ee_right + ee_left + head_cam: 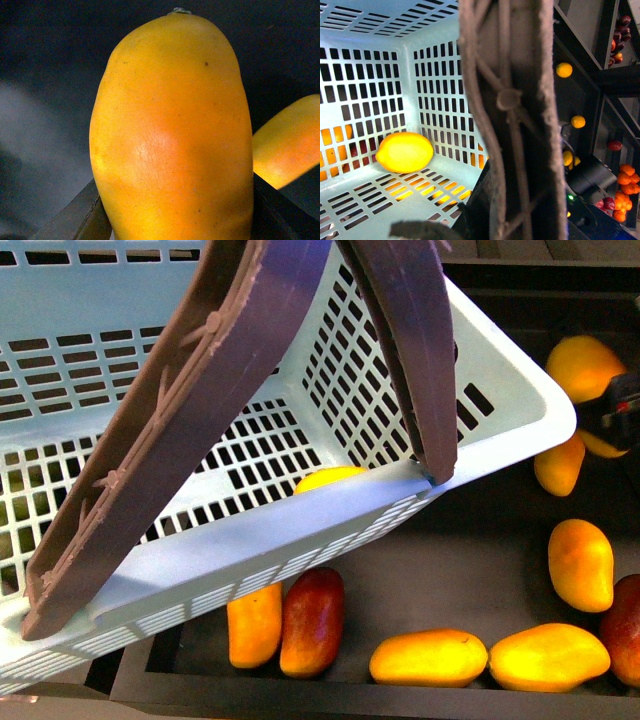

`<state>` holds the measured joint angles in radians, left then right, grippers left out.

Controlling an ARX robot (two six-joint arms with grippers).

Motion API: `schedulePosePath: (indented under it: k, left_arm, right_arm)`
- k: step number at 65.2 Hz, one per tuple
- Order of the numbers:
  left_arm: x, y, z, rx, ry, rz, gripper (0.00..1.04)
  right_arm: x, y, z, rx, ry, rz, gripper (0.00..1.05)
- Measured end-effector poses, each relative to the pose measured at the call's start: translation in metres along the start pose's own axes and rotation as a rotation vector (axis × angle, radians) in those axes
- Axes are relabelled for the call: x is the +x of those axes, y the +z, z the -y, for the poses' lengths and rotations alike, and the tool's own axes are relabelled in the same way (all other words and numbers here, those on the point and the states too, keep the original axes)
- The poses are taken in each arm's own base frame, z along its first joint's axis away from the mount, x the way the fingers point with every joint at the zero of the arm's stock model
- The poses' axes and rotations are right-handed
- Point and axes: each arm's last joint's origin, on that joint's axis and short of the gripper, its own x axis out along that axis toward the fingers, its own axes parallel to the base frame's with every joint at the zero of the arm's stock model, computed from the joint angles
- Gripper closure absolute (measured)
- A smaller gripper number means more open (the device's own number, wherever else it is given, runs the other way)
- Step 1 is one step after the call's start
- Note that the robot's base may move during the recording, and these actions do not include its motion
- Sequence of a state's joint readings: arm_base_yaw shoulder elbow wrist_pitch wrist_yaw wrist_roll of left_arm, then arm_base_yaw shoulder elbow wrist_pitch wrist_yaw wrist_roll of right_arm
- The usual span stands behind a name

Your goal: Pick lemon and mango into basket

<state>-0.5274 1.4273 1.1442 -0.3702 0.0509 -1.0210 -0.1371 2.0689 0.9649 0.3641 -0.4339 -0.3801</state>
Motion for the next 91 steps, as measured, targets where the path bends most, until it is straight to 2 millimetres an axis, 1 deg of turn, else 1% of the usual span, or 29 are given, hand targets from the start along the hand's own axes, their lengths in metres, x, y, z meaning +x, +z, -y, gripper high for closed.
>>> schedulePosePath:
  k: [7, 10, 17, 20, 25, 33, 39, 43, 46, 54, 61, 66, 69, 78, 89, 91]
  left_arm:
    - [0.000, 0.000, 0.000, 0.000, 0.000, 0.000, 1.00]
    - [0.000, 0.000, 0.000, 0.000, 0.000, 0.000, 1.00]
    - [0.000, 0.000, 0.000, 0.000, 0.000, 0.000, 1.00]
    - [0.000, 0.000, 0.000, 0.000, 0.000, -0.001, 1.00]
    - [0.000, 0.000, 0.000, 0.000, 0.000, -0.001, 1.00]
    - [0.000, 0.000, 0.000, 0.000, 0.000, -0.001, 1.00]
    - [0.000, 0.000, 0.000, 0.000, 0.000, 0.000, 1.00]
    - [0.000, 0.000, 0.000, 0.000, 0.000, 0.000, 1.00]
    - [0.000, 0.000, 0.000, 0.000, 0.000, 0.000, 1.00]
    - [0.000, 0.000, 0.000, 0.000, -0.001, -0.001, 1.00]
    - [0.000, 0.000, 0.000, 0.000, -0.001, -0.001, 1.00]
    - [0.000, 0.000, 0.000, 0.000, 0.000, 0.000, 1.00]
    - [0.000, 0.000, 0.000, 0.000, 0.000, 0.000, 1.00]
    - [0.000, 0.000, 0.000, 0.000, 0.000, 0.000, 1.00]
    - [0.000, 0.000, 0.000, 0.000, 0.000, 0.000, 1.00]
    - [0.000, 0.000, 0.000, 0.000, 0.000, 0.000, 1.00]
  right_arm:
    - [-0.029, 0.014, 0.004, -0.001, -0.032, 0.058, 0.47]
    - [-0.038, 0.020, 0.004, -0.002, -0.037, 0.081, 0.47]
    - [-0.061, 0.040, 0.000, -0.005, -0.045, 0.158, 0.47]
    - [-0.068, 0.048, -0.003, -0.005, -0.039, 0.189, 0.47]
    - [-0.085, 0.069, -0.016, -0.003, -0.029, 0.274, 0.47]
    - [-0.096, 0.093, -0.038, 0.026, -0.025, 0.377, 0.47]
    - [-0.098, 0.106, -0.056, 0.067, -0.009, 0.423, 0.47]
    - [-0.094, 0.112, -0.073, 0.097, 0.014, 0.434, 0.47]
    - [-0.092, 0.115, -0.082, 0.109, 0.031, 0.435, 0.47]
    - [-0.084, 0.123, -0.117, 0.131, 0.089, 0.435, 0.47]
    - [-0.082, 0.130, -0.139, 0.130, 0.124, 0.444, 0.47]
    - [-0.080, 0.135, -0.163, 0.115, 0.170, 0.447, 0.47]
    - [-0.079, 0.135, -0.171, 0.107, 0.183, 0.444, 0.47]
    - [-0.074, 0.133, -0.191, 0.088, 0.220, 0.417, 0.47]
    - [-0.068, 0.128, -0.205, 0.072, 0.232, 0.386, 0.47]
    - [-0.067, 0.127, -0.206, 0.067, 0.226, 0.383, 0.46]
